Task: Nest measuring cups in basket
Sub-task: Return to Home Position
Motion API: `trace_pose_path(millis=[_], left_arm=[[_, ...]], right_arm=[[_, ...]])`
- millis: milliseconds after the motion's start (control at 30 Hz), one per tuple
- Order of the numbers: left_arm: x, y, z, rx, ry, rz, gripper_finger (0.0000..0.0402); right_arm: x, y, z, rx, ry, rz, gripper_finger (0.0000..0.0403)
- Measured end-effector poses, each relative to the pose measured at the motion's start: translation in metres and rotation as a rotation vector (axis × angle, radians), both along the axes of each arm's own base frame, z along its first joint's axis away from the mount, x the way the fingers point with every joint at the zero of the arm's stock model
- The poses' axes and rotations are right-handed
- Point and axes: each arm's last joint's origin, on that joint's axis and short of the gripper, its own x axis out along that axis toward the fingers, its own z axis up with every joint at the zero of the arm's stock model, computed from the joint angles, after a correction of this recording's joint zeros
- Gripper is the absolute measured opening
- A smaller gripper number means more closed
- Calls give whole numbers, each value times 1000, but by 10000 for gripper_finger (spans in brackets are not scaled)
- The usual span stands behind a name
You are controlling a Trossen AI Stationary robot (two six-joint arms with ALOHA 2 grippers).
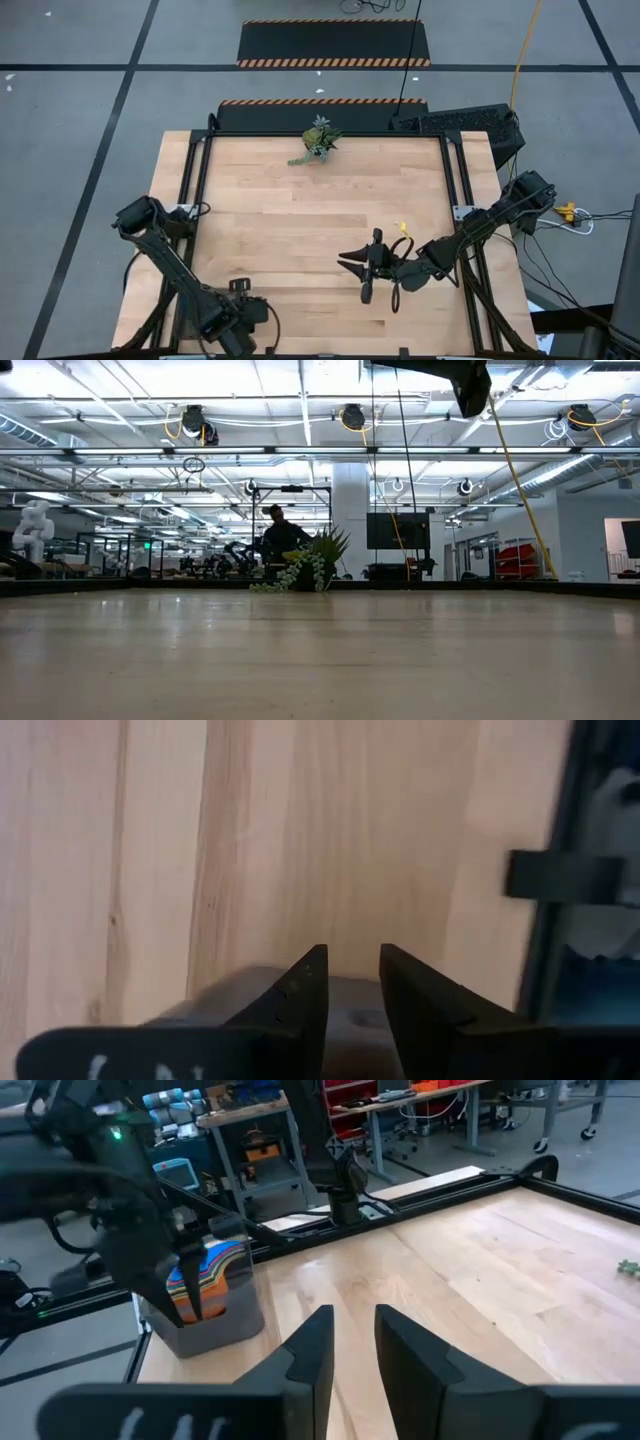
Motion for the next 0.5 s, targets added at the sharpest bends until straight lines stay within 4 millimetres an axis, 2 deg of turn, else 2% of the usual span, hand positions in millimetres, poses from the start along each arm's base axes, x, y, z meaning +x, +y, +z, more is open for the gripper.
trace_pose_path(millis=[100, 300, 433, 500], left_arm=[[-7, 1, 16, 4, -81, -5, 97], [-34, 17, 71, 98, -390, -12, 97], [-58, 33, 106, 146, -576, -11, 97], [-67, 43, 120, 190, -647, -20, 97]], right_arm=[[0, 0, 1, 4, -8, -1, 67], [0, 0, 1, -5, -8, 2, 67], [-2, 4, 1, -111, 16, 42, 67], [-3, 8, 1, -190, 32, 118, 67]])
